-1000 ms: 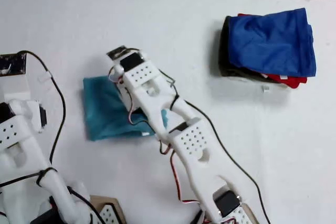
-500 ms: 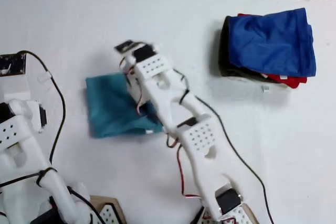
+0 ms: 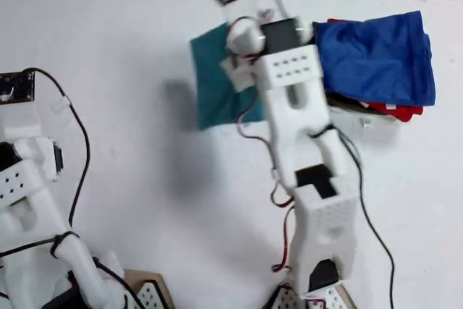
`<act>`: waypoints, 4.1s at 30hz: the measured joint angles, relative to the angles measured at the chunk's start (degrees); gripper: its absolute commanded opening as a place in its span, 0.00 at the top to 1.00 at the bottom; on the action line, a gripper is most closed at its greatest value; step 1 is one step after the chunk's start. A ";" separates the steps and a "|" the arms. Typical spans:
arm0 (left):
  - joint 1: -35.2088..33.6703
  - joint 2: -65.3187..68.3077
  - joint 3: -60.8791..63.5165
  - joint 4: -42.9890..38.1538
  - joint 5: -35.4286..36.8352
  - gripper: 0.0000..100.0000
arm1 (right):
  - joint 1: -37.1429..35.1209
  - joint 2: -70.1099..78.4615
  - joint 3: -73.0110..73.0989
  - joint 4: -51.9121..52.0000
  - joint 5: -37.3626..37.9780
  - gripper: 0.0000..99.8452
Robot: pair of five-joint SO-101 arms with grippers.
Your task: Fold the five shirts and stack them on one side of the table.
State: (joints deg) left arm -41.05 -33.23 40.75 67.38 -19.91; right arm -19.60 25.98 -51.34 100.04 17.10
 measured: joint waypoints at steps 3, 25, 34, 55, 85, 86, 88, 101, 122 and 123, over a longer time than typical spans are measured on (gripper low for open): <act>0.00 0.00 3.08 -2.64 0.00 0.91 | 4.22 -2.37 0.00 0.00 2.29 0.98; 0.00 0.00 5.89 -8.35 0.00 0.91 | 31.56 -4.31 -6.33 -2.73 20.31 0.98; 0.00 0.00 5.89 -8.35 0.00 0.91 | 35.43 7.91 -12.22 -5.98 24.62 0.98; 0.00 0.00 5.89 -8.35 0.00 0.91 | 38.68 15.56 -16.62 -17.58 27.08 0.74; 0.00 0.09 4.40 -6.68 -2.02 0.91 | 40.09 28.22 -40.88 -11.16 8.26 0.74; 0.00 0.09 2.81 -5.19 -2.02 0.91 | 39.82 26.64 -40.97 -9.85 6.77 0.74; 0.00 0.09 -1.23 -0.97 -2.02 0.91 | 39.30 22.95 -41.14 -6.51 4.57 0.74; 1.41 -15.03 -14.42 18.02 -2.02 0.91 | 34.29 -11.87 -20.57 0.18 2.81 0.74; 19.16 -60.40 39.38 3.08 -3.25 0.91 | 21.80 -97.76 106.29 -35.78 0.26 0.73; 19.16 -62.15 41.67 2.90 -3.25 0.91 | 21.71 -100.84 110.24 -37.10 0.26 0.73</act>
State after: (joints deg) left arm -21.89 -95.38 82.42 70.29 -23.16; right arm 2.11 -74.86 58.90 62.95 17.36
